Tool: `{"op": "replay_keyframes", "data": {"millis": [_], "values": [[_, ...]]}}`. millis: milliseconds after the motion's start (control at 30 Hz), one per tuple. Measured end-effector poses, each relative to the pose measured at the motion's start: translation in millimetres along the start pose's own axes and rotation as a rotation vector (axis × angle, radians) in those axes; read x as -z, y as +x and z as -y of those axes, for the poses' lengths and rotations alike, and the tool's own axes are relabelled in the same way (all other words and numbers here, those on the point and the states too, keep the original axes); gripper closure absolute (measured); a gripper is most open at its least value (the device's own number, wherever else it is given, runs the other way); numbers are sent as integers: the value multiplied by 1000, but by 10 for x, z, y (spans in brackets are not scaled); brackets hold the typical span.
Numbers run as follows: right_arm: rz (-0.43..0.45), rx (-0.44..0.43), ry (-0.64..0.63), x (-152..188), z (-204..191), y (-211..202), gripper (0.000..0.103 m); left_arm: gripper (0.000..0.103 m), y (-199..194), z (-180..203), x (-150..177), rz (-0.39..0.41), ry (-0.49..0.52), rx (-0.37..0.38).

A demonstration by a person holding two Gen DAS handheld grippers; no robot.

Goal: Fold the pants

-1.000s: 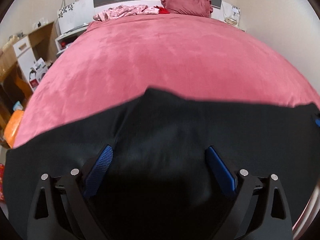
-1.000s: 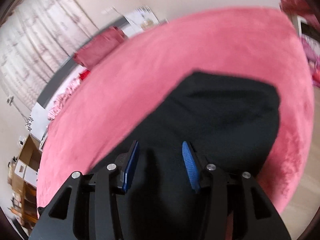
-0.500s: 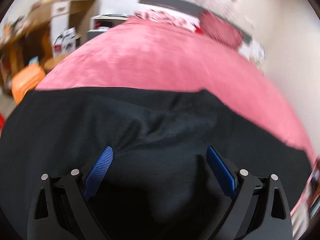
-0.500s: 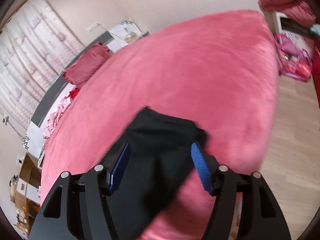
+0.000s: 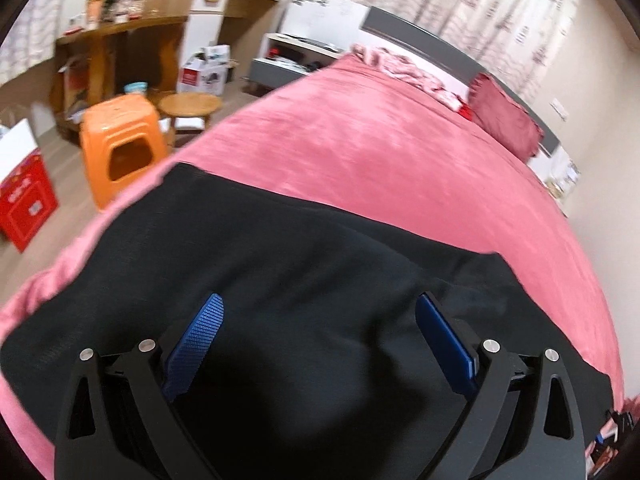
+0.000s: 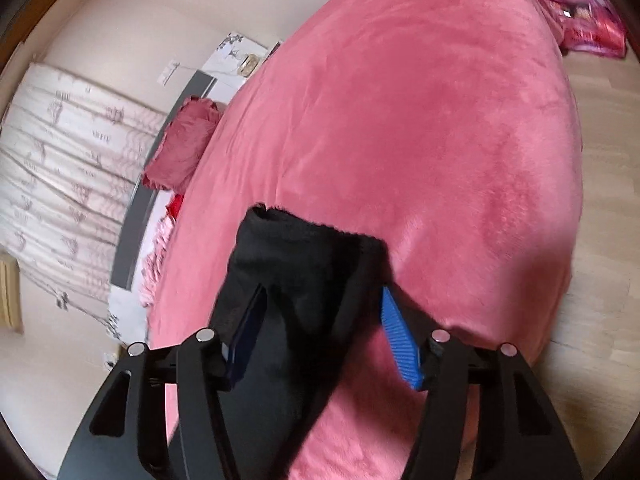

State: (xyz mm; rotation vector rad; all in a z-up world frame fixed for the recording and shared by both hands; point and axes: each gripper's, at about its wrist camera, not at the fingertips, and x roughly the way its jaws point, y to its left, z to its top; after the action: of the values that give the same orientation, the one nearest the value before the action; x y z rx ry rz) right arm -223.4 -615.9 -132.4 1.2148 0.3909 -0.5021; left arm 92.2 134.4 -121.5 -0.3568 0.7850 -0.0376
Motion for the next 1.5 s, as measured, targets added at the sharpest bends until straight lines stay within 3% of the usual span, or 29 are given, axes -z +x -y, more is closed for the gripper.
{"op": "replay_keyframes", "data": {"millis": [133,200,367,600,767,967,1067,1367,1500], "values": [[10,-17,55,-76,71,60,63,7,-29,-245,-12,2,-46,-42],[-8,-52,73,-98,77,69,81,7,-70,-293,23,3,-48,-36],[-3,-74,56,-117,-125,-107,85,4,-54,-194,65,8,5,-59],[9,-75,-148,9,-976,-394,85,4,-71,-220,86,25,-10,-36],[21,-144,-250,261,-1559,-556,85,4,-99,-228,88,21,-32,0],[23,-224,-408,700,-2247,-678,85,4,-132,-210,98,7,-66,79],[-2,-274,-487,999,-2533,-682,85,4,-119,-186,113,5,-55,82],[-164,-366,-712,2109,-3137,-296,85,4,-89,-156,158,9,-8,73],[-255,-358,-815,2623,-3253,-51,85,4,-77,-166,159,9,-5,75]]}}
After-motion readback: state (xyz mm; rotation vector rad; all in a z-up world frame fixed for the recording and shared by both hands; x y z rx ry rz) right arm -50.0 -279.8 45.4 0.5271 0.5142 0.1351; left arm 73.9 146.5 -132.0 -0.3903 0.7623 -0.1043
